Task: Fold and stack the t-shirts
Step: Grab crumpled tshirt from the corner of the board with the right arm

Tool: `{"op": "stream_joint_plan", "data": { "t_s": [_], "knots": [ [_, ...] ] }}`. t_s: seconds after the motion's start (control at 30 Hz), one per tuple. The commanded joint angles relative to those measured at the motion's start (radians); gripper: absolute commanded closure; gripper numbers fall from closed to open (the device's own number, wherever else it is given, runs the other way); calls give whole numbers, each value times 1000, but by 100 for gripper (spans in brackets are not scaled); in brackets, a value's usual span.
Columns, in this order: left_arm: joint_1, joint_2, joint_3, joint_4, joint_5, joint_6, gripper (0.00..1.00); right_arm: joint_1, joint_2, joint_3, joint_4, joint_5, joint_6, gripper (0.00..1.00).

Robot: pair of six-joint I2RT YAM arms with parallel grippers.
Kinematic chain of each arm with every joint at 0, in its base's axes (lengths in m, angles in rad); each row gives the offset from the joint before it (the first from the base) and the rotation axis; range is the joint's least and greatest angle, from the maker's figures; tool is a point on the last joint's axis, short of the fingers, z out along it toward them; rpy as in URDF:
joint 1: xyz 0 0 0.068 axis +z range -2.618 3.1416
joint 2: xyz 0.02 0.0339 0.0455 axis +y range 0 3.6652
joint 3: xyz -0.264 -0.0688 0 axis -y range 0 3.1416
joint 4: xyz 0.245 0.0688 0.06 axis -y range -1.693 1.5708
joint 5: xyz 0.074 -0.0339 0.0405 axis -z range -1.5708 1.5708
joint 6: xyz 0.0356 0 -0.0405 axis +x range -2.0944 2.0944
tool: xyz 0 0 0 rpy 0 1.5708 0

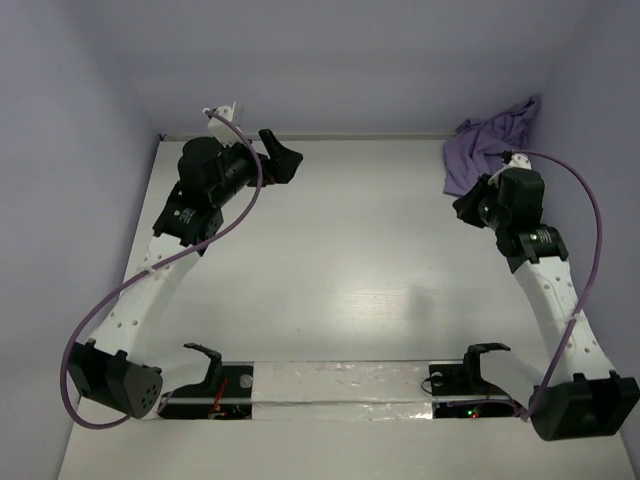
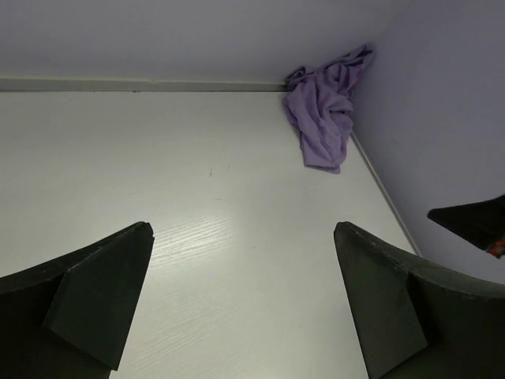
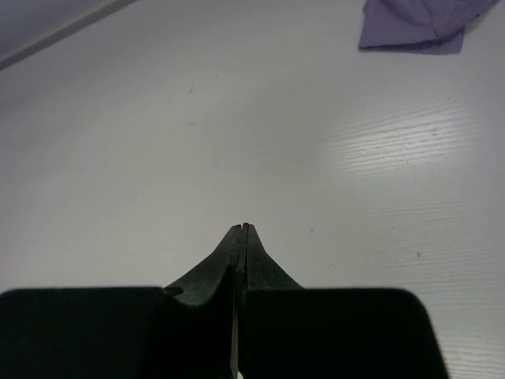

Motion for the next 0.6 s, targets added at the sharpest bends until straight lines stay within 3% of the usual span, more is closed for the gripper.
{"op": "stream_joint_plan", "data": {
  "t_s": [0.0,0.07,0.1,0.2,0.27,0.3,0.37,0.4,0.43,0.57],
  "knots": [
    [1,-26,-26,93,65,-43,1,10,96,79,-3,124,1,100],
    [1,-21,-46,101,79,-46,1,10,144,111,11,166,25,100],
    [1,-23,-57,115,88,-48,8,10,168,119,22,175,34,100],
    [1,-27,-88,103,110,-52,97,-2,279,151,60,201,79,100],
    [1,-40,-105,85,96,-45,100,-16,360,172,76,200,108,100],
    [1,-47,-114,80,94,-46,100,-29,382,177,92,204,107,95],
    [1,-59,-140,82,100,-57,100,-59,462,192,122,226,110,76],
    [1,-63,-149,83,102,-63,100,-73,495,199,134,226,113,50],
    [1,-64,-166,85,114,-71,100,-99,527,206,148,224,114,43],
    [-8,-84,-220,89,117,-89,92,-142,690,254,232,192,137,38]
  ]
}}
